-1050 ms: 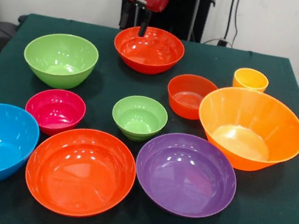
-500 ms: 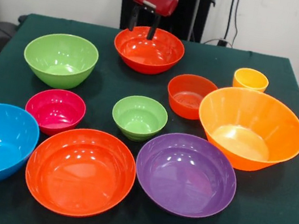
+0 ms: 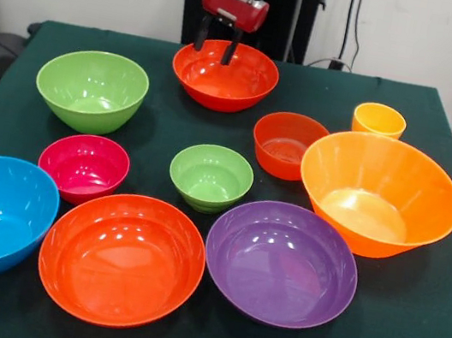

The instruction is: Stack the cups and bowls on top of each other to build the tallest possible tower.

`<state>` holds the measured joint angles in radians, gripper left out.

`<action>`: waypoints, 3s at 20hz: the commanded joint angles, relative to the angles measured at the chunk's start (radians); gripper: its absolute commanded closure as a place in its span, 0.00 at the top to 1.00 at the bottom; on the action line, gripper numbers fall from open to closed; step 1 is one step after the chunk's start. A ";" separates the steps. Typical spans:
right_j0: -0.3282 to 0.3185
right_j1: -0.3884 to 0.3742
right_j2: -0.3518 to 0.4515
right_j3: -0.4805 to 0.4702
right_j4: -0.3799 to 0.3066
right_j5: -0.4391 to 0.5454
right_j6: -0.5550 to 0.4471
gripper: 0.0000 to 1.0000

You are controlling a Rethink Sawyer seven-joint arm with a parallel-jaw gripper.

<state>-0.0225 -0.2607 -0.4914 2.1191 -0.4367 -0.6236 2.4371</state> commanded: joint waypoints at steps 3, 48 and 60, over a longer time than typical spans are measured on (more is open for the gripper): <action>0.001 0.055 0.045 -0.075 0.045 -0.035 0.053 1.00; -0.079 -0.178 0.088 0.012 -0.120 0.158 0.101 1.00; -0.039 -0.021 0.046 -0.026 0.016 -0.011 0.089 1.00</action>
<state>-0.0855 -0.3967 -0.5337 2.1403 -0.5161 -0.5436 2.4371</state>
